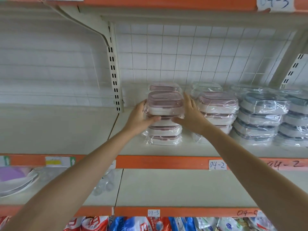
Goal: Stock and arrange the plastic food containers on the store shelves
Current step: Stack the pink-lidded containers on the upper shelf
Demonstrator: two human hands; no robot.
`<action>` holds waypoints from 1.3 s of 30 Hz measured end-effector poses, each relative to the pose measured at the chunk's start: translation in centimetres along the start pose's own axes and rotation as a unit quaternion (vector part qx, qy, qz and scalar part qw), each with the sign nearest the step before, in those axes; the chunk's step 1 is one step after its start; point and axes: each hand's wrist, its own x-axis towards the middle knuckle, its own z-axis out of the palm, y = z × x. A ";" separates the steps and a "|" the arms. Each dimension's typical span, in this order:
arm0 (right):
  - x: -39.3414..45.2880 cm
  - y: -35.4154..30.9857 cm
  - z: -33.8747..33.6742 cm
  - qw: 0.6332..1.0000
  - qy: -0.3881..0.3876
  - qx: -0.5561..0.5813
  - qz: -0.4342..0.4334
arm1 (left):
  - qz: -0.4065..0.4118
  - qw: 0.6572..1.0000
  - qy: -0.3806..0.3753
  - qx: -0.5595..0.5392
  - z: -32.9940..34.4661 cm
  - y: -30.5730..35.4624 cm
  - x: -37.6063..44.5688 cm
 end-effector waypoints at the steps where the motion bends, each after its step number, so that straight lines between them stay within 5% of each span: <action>1: -0.5 0.2 0.7 0.999 0.016 0.041 0.024 | -0.033 0.999 -0.005 -0.009 0.3 -0.8 -0.5; 7: -3.3 2.5 6.0 0.973 0.042 0.168 0.152 | -0.141 0.984 -0.037 -0.102 2.8 -5.2 -3.4; 15: -4.3 3.1 8.6 0.958 0.089 0.179 0.204 | -0.120 0.991 0.050 -0.045 3.7 -6.8 -3.4; 24: -5.1 2.2 8.6 0.958 0.144 0.154 0.195 | -0.065 0.996 0.041 0.035 3.6 -6.3 -3.5; 35: -4.8 1.9 8.6 0.968 0.106 0.084 0.211 | -0.053 0.992 0.051 0.103 3.8 -5.3 -4.4; 39: -4.7 1.9 7.4 0.981 0.007 0.029 0.192 | -0.057 0.987 0.051 0.141 3.5 -4.6 -5.2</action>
